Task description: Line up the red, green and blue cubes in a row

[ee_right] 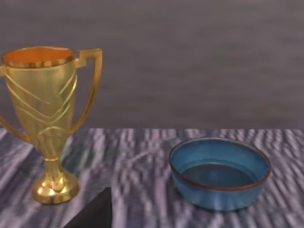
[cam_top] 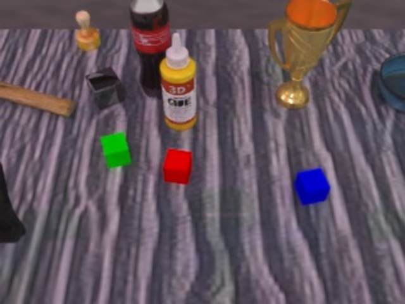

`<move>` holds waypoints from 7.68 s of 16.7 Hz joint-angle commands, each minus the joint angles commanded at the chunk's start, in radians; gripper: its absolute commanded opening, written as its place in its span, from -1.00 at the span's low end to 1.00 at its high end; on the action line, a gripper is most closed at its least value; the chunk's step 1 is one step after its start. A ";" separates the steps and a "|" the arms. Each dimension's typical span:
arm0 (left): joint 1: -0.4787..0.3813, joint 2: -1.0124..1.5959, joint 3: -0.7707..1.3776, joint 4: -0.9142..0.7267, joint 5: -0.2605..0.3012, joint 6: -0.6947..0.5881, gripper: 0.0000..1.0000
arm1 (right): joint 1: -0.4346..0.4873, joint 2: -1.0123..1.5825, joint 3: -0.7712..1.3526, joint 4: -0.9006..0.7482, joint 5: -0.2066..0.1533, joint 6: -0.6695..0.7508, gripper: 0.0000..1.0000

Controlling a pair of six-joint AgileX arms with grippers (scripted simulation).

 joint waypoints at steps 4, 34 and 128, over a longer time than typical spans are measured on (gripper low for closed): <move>-0.010 0.030 0.029 -0.021 0.001 -0.006 1.00 | 0.000 0.000 0.000 0.000 0.000 0.000 1.00; -0.531 2.304 1.965 -1.231 0.004 -0.347 1.00 | 0.000 0.000 0.000 0.000 0.000 0.000 1.00; -0.652 2.016 1.276 -0.810 -0.018 -0.647 0.66 | 0.000 0.000 0.000 0.000 0.000 0.000 1.00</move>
